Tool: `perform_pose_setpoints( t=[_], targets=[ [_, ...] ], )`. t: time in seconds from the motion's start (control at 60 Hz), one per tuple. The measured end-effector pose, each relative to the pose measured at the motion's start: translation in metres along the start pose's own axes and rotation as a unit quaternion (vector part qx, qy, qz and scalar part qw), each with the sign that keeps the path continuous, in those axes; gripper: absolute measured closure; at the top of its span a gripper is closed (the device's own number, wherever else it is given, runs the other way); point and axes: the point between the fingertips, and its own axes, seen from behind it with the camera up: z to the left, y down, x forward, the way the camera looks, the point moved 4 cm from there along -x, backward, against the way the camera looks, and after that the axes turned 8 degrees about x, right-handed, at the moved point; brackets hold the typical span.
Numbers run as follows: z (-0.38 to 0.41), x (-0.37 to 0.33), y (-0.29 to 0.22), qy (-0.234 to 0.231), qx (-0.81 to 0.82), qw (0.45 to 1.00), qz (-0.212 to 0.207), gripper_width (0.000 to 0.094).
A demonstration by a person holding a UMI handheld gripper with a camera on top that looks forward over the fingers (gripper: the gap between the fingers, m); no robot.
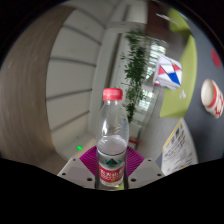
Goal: Pour water
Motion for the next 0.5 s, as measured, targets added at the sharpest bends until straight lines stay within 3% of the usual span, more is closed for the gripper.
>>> perform_pose_setpoints(
  t=[0.2, 0.383, 0.5],
  targets=[
    [-0.060, -0.003, -0.065, -0.041, 0.268, 0.961, -0.049, 0.0616],
    [-0.127, -0.013, -0.085, -0.028, 0.369, 0.926, -0.079, 0.0615],
    [-0.142, -0.017, -0.082, -0.015, 0.378, 0.923, -0.077, 0.0618]
  ],
)
